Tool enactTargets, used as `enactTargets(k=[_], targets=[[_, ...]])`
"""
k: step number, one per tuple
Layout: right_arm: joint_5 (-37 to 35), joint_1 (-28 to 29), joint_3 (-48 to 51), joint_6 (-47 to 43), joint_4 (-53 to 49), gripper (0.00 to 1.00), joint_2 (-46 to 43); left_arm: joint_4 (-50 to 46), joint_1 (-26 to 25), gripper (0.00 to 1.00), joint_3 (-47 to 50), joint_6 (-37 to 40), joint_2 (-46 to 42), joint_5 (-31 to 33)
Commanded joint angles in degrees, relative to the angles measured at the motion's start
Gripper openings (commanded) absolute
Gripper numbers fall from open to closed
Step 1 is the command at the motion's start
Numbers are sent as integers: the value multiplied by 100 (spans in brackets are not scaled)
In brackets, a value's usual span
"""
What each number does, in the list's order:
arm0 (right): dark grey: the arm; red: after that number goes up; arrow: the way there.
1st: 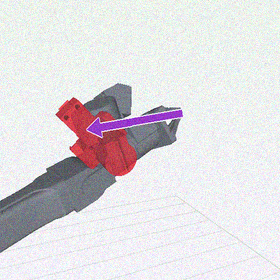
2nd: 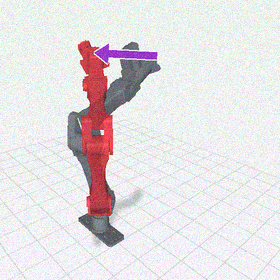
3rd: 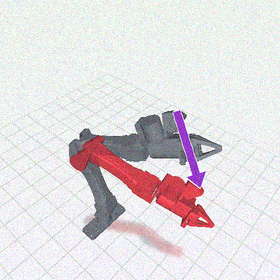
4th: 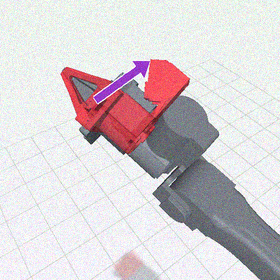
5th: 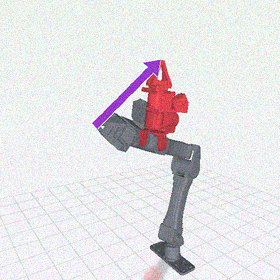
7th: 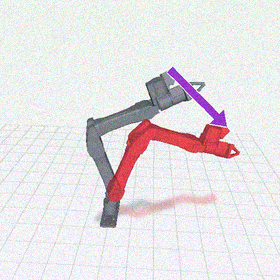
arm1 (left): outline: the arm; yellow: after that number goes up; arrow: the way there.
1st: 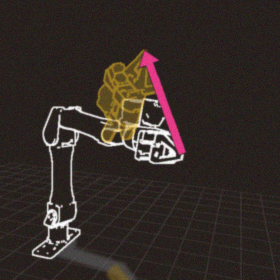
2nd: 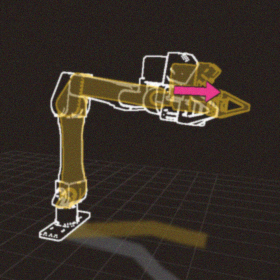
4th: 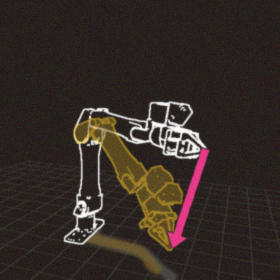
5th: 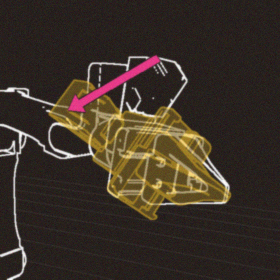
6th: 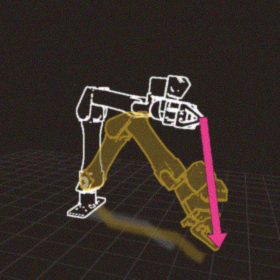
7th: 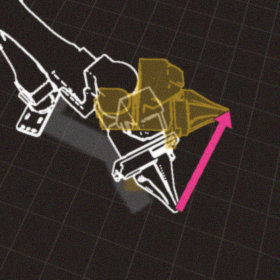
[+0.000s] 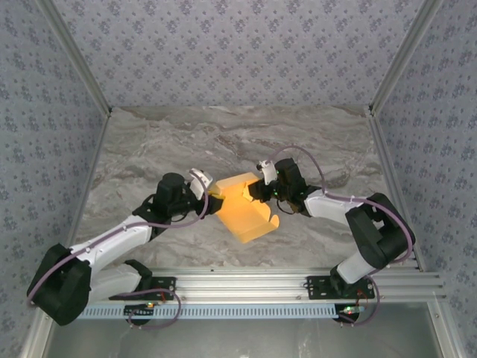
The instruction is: Fold the paper box
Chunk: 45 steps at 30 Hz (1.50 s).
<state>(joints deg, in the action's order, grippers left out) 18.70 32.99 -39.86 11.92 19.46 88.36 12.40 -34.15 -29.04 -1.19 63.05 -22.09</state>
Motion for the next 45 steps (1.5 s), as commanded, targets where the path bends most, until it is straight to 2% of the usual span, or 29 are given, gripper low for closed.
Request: enactTargets(k=[1,5,11,15,20,25,29,34,39,42,44,45], targets=[[-971,177,138,304,413,19,-186,108,-32,29,-175,-295,-208,-205],[-1848,442,277,453,839,13,-202,300,-159,30,-140,-623,-228,-59],[-3117,756,224,747,977,15,-175,259,-437,30,-247,-825,-102,284],[-2951,763,127,700,840,21,-150,126,-461,31,-286,-857,-133,578],[-2092,628,466,358,1184,31,-359,-259,-423,31,-356,-721,-316,1133],[-194,-37,1151,-95,1829,44,-792,-632,-93,31,-461,-625,-491,1067],[1205,-417,1318,-935,1583,51,-1127,-711,251,31,-493,-605,-663,584],[2747,-817,1004,-2070,478,58,-1410,-1142,560,32,-736,-278,-871,-411],[3182,-1224,801,-2348,678,61,-1276,-1597,620,31,-990,213,-977,-1453],[3302,-1382,362,-3162,-375,64,-1309,-1857,620,31,-1132,692,-971,-1821],[3737,-1429,105,-3823,-1048,64,-1304,-2077,622,31,-1229,1080,-944,-1974],[3973,-1447,51,-4172,-1256,76,-1321,-2206,620,31,-1296,1302,-925,-2057]])
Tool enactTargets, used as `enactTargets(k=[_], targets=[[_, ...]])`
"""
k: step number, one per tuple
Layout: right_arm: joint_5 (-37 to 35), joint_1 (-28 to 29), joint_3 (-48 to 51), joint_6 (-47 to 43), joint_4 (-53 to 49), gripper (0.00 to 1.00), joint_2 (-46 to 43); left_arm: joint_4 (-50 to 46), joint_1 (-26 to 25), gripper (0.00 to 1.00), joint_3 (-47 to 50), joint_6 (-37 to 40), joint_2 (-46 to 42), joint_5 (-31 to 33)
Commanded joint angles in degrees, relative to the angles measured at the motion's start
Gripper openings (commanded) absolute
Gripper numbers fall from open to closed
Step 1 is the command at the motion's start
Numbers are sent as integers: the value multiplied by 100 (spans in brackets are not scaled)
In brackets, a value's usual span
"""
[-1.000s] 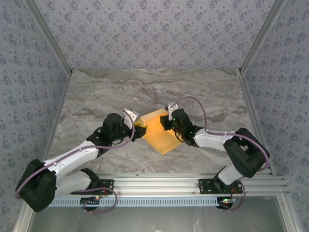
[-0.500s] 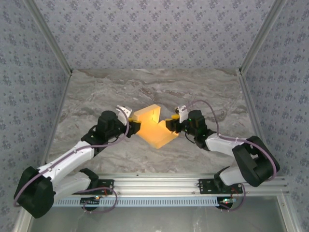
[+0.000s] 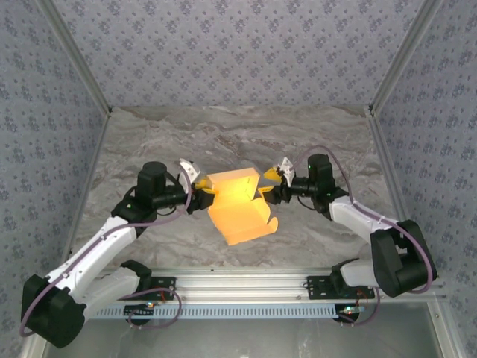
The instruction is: Fold the paper box
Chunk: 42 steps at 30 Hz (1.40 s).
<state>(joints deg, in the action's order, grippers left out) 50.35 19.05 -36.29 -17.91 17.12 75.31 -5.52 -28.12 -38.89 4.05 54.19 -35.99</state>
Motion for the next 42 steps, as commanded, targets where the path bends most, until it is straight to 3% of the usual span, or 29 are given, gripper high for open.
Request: enactTargets(k=[1,10,17,20,22,23,33,37,40,42], targets=[[849,-43,-317,-1447,-1174,82,-32,-537,17,31,-365,986,-16,-721],[1772,136,-519,-2502,-2201,78,138,-1023,19,32,-765,1645,226,-1025],[1631,303,-751,-2742,-2696,74,289,-1188,17,32,-827,1888,477,-1256],[1523,346,-826,-2709,-2797,61,363,-1188,17,32,-866,1897,530,-1307],[1513,358,-901,-2711,-2879,44,427,-1184,21,32,-882,1896,539,-1331],[1514,355,-931,-2701,-2899,42,448,-1189,19,32,-891,1897,556,-1341],[1115,644,-806,-2047,-2305,47,487,-1228,8,32,-904,1941,602,-1432],[740,672,-345,-1113,-984,46,258,-1186,13,33,-899,1792,542,-938],[279,685,-156,-848,-588,63,55,-1144,9,33,-932,1527,526,-388],[77,660,-49,-733,-393,65,-71,-1031,8,33,-918,1318,483,-242]])
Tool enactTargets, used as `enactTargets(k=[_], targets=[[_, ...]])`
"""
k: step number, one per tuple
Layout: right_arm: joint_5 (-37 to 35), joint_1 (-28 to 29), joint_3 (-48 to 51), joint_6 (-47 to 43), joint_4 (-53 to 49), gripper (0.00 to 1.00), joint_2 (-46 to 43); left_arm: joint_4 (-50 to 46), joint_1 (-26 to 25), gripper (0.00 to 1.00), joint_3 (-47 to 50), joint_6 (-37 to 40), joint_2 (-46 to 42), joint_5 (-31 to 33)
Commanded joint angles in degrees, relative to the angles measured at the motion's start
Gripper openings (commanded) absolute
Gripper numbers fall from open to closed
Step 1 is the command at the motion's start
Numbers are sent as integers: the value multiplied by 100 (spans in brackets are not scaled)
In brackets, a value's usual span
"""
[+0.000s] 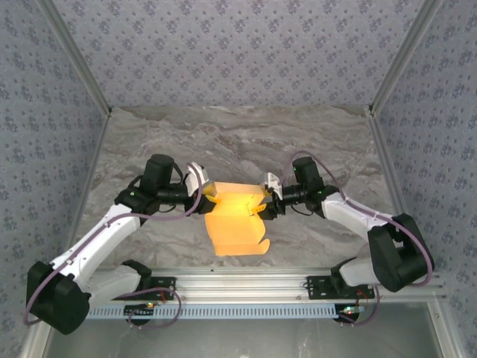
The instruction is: Fold the paper box
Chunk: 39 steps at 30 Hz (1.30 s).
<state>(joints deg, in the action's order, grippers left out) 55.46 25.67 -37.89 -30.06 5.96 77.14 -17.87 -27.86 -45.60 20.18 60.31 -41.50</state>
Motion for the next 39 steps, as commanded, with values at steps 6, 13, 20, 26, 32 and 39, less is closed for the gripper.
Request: enactTargets(k=[6,13,20,26,32,39], targets=[[-2223,12,675,1947,2418,64,-581,621,-17,33,-148,-1101,-342,988],[-4327,692,854,3156,3070,63,-670,1057,-157,33,67,-1757,-563,1834],[-5622,1457,526,3858,3187,61,-446,1127,-634,33,148,-1782,-429,2510],[-6118,1507,397,4028,3487,50,-7,1400,-881,33,226,-2272,-410,2837],[-5967,1477,125,3667,3613,39,414,1523,-991,33,305,-2727,-475,2856],[-5866,1426,76,3634,4130,40,736,1597,-1127,33,392,-2921,-595,2968]])
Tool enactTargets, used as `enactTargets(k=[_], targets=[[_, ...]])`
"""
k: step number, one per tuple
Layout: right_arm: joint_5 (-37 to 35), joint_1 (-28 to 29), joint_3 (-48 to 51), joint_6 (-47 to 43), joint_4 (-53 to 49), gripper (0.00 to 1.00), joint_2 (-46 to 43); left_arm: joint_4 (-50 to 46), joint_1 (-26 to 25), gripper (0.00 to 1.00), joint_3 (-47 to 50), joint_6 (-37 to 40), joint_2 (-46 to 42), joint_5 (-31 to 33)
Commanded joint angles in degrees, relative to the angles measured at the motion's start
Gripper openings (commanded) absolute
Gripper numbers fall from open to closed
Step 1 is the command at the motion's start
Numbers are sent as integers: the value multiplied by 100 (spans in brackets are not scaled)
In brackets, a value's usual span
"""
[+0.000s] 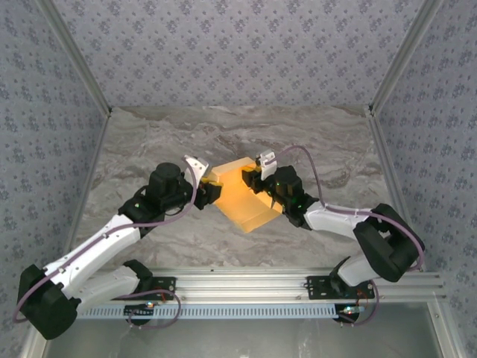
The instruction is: Fold the paper box
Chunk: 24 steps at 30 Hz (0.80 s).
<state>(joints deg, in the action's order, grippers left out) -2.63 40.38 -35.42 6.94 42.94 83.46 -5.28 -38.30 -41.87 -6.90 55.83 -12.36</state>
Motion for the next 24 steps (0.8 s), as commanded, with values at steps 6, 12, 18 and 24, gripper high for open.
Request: enactTargets(k=[6,12,18,24], targets=[[-285,-116,-245,189,564,29,295,524,-212,33,193,-321,-181,153],[-310,-132,-318,308,603,30,434,589,-212,33,265,-340,-278,163],[-328,-149,-400,387,540,34,505,678,-225,33,328,-450,-275,101],[96,-278,-414,386,615,37,490,705,-254,33,357,-528,-221,90]])
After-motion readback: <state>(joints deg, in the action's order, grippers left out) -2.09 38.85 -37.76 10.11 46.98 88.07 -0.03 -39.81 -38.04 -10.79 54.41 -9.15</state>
